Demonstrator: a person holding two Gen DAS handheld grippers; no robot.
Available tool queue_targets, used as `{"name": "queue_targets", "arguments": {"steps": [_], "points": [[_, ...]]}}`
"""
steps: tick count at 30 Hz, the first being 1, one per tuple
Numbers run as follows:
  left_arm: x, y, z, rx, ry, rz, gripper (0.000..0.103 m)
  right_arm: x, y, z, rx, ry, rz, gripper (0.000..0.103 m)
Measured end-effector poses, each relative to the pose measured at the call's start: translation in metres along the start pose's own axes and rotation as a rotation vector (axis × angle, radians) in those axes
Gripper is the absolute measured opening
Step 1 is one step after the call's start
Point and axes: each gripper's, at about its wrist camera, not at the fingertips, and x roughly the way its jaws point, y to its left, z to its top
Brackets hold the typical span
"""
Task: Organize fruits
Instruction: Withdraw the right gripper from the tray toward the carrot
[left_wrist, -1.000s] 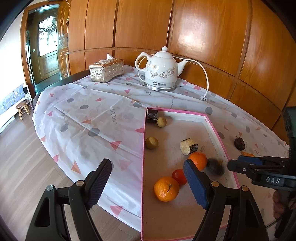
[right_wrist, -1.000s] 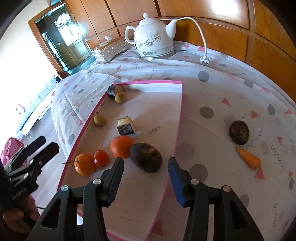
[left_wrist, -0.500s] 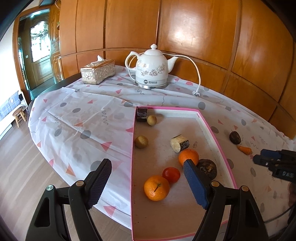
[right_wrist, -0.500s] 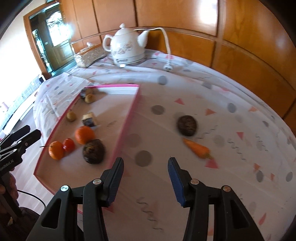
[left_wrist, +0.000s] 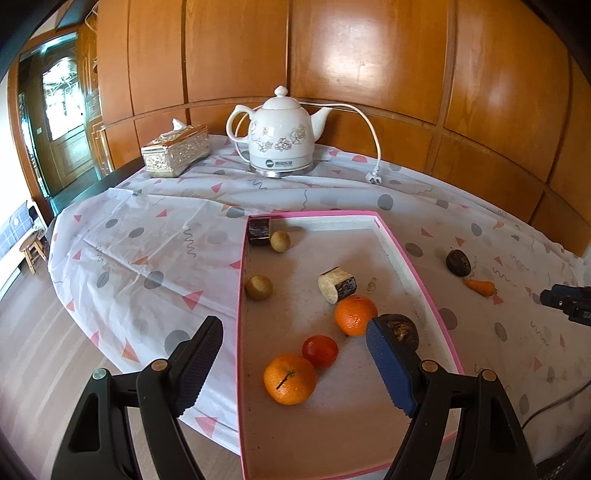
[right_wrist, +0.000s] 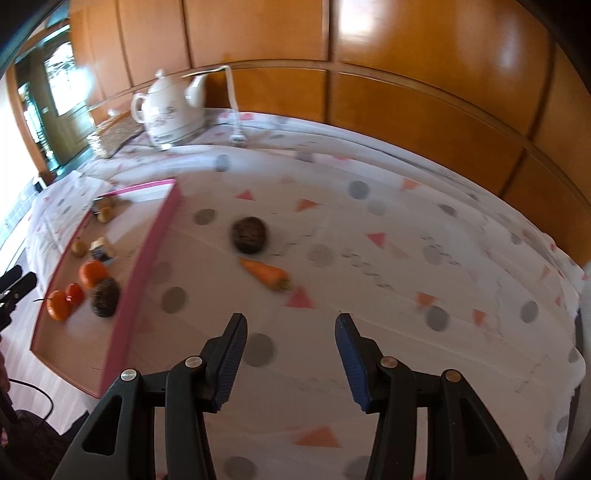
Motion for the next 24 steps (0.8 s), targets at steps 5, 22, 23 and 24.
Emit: {"name": "queue_targets", "arguments": {"steps": [5,22,23,24], "points": [[0.0,-0.008,0.004,0.023,-0.004,-0.003,0.08,-0.006,-0.036,-0.008,0.033,0.011,-0.079,0.05],[-0.001,-0.053,0.02,0.133,-0.031,-0.048,0.08,-0.023,-0.188,-0.043,0.309,0.054,-0.358,0.05],[-0.002,-0.056,0.021,0.137,-0.031,-0.052,0.08,-0.024,-0.195,-0.044,0.334,0.056,-0.374,0.05],[-0.002,-0.058,0.021,0.142,-0.032,-0.056,0.08,-0.024,-0.201,-0.046,0.361,0.057,-0.395,0.051]]}}
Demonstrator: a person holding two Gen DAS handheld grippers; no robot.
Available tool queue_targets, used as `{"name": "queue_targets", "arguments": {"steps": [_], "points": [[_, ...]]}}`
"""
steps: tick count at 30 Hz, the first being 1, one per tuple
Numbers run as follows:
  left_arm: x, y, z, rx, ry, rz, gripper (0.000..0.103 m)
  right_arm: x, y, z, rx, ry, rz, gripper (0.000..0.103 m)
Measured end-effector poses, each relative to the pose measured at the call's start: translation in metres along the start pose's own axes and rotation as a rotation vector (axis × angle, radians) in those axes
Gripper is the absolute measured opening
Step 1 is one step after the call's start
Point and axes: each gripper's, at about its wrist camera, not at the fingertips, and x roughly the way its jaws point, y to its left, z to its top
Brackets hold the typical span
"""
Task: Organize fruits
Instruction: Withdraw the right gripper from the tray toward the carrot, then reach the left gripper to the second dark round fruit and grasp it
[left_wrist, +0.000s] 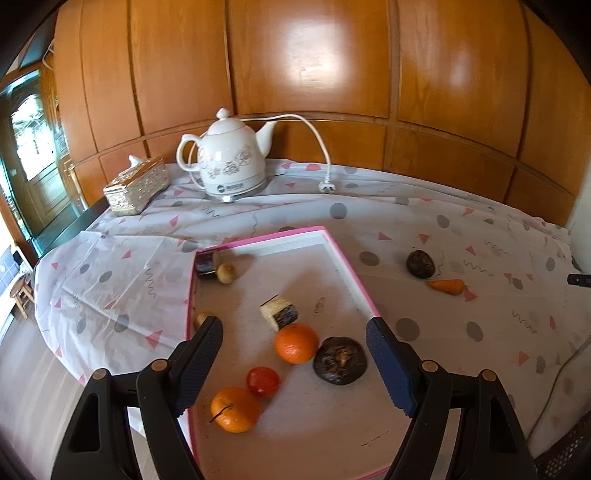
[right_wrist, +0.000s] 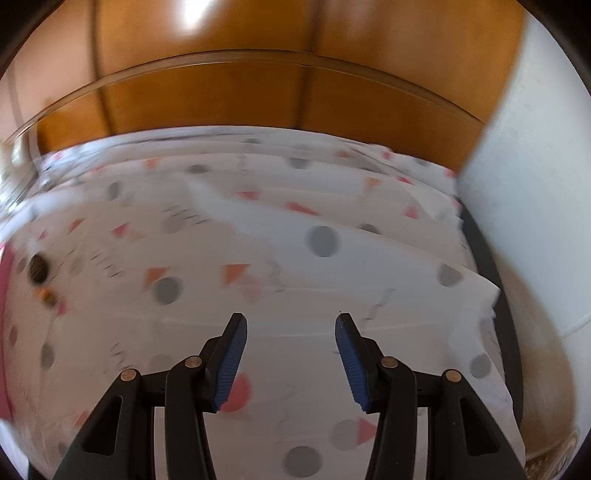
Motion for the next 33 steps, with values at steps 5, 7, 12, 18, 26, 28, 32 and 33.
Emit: {"name": "queue_targets", "arguments": {"steps": [5,7,12,18,26,28,32,33], "points": [[0.004,-0.014,0.005,0.032,0.005,-0.022,0.08,0.007,-0.026,0.001,0.119,0.028,-0.039,0.051],[0.007,-0.021,0.008,0.044,0.01,-0.033,0.08,0.01,-0.036,0.002,0.158,0.035,-0.058,0.05],[0.018,-0.038,0.017,0.06,0.026,-0.076,0.08,0.016,-0.058,0.0,0.261,0.06,-0.076,0.051],[0.04,-0.062,0.032,0.066,0.063,-0.131,0.08,0.017,-0.085,-0.005,0.408,0.084,-0.067,0.051],[0.09,-0.103,0.05,0.084,0.156,-0.199,0.077,0.017,-0.101,-0.009,0.493,0.077,-0.051,0.051],[0.1,-0.111,0.053,0.083,0.177,-0.208,0.075,0.015,-0.103,-0.009,0.503,0.07,-0.056,0.051],[0.126,-0.128,0.06,0.075,0.22,-0.227,0.075,0.017,-0.109,-0.011,0.533,0.08,-0.054,0.051],[0.132,-0.131,0.061,0.07,0.233,-0.229,0.075,0.018,-0.109,-0.011,0.537,0.086,-0.048,0.051]]}}
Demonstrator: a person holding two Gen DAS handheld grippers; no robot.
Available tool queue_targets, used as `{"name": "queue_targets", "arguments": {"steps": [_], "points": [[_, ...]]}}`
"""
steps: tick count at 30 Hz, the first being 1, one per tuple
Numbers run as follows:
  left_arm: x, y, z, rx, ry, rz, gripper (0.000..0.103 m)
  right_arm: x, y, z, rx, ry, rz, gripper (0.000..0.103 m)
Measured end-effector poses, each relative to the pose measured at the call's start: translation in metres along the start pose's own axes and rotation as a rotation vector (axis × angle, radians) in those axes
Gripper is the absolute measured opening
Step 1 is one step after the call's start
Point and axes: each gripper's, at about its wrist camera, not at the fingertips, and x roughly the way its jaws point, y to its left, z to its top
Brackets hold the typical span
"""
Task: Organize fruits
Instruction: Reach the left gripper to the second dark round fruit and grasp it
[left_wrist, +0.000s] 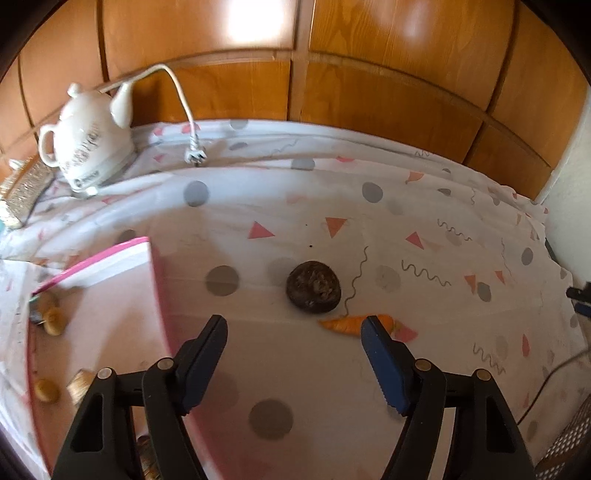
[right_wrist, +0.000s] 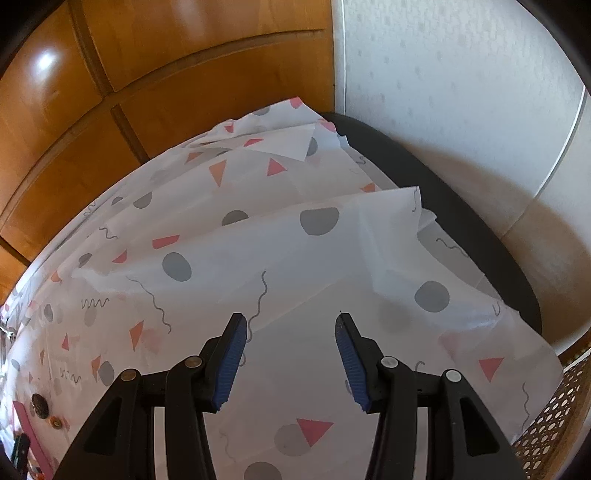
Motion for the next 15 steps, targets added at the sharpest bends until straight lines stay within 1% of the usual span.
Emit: {"name": "queue_targets", "arguments": {"steps": [2,8,11,12,14,15], "points": [[0.014,-0.002,0.007,-0.015,0.026,-0.011,0.074,0.001,0.001,0.0,-0.003,0.005,0.006,0.051],[0.047,-0.009,0.023,-0.033,0.087,-0.011,0.074,0.002,0.002,0.0,-0.004,0.012,0.016,0.051],[0.062,-0.009,0.027,-0.046,0.113,0.001,0.072,0.003,0.002,0.0,-0.003,0.012,0.018,0.051],[0.07,-0.009,0.028,-0.044,0.132,0.003,0.063,0.003,0.002,0.0,-0.004,0.013,0.018,0.051],[0.072,-0.01,0.029,-0.035,0.112,0.019,0.052,0.004,0.002,0.0,-0.006,0.016,0.019,0.051],[0.072,-0.01,0.029,-0.032,0.104,0.014,0.046,0.004,0.003,0.0,-0.006,0.016,0.019,0.051]]}}
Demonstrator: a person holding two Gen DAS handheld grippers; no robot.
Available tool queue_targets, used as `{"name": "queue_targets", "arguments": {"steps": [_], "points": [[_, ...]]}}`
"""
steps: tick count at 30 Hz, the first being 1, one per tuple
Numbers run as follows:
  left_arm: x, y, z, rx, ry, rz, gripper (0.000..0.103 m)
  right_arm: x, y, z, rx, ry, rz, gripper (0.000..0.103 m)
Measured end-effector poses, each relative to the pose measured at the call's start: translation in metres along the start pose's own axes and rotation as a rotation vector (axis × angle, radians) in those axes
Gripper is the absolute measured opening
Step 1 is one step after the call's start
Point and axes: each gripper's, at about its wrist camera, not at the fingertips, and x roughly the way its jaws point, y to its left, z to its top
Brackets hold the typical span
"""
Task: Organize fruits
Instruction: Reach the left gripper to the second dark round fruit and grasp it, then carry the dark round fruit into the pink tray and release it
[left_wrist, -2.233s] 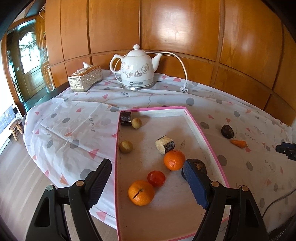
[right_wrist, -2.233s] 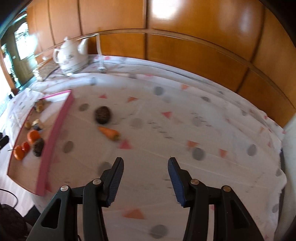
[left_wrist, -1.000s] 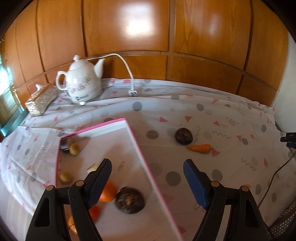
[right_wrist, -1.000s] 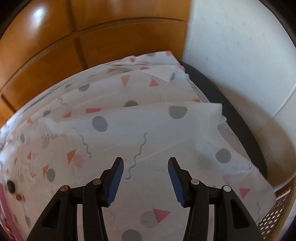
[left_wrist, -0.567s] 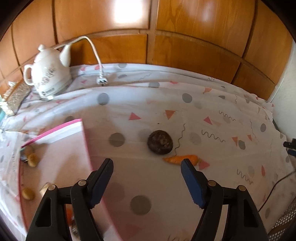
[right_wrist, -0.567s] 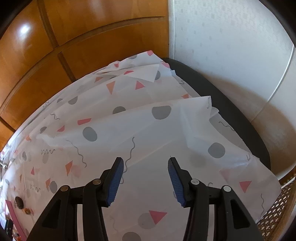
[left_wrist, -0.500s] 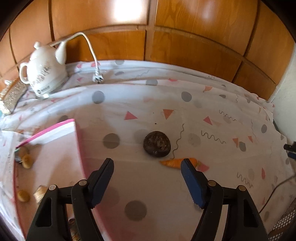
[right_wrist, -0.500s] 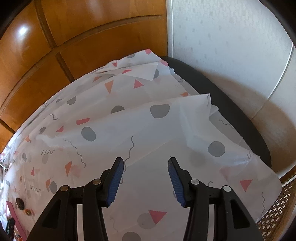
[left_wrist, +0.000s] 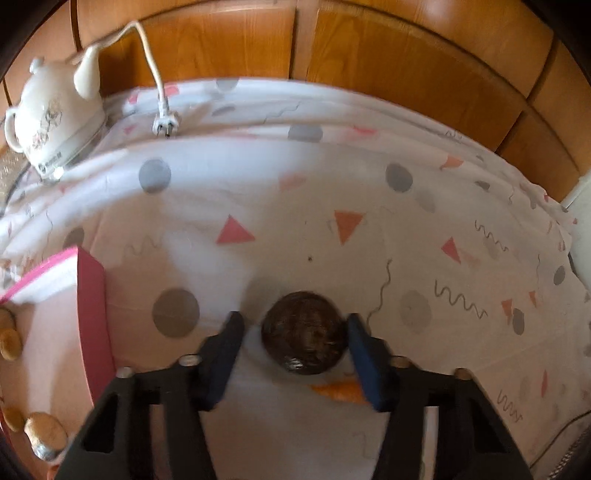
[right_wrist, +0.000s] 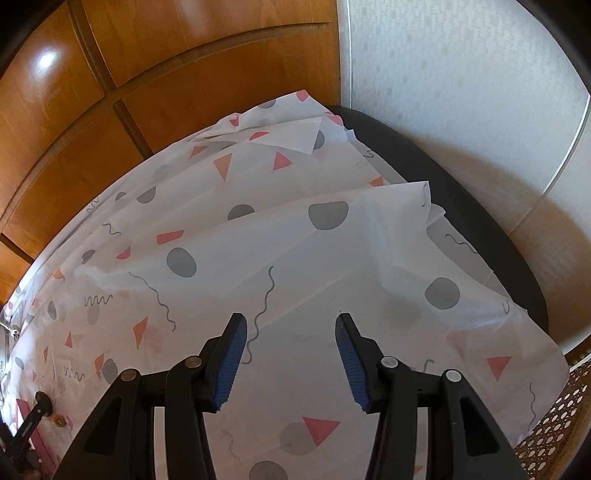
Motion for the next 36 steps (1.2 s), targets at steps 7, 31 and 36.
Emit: {"name": "queue_targets", "arguments": {"steps": [7,31,36], "points": [[-0.007,0.012,-0.005,-0.047,-0.004,-0.038,0.046,0.003,0.003,-0.001,-0.014,0.012,-0.007,0.051],[-0.087,0.061,-0.05,-0.147,-0.13,-0.067,0.046,0.01,0.009,-0.008,-0.054,0.055,-0.014,0.051],[-0.108,0.085,-0.057,-0.198,-0.163,-0.063,0.046,0.011,0.021,-0.014,-0.108,0.067,-0.011,0.051]]}}
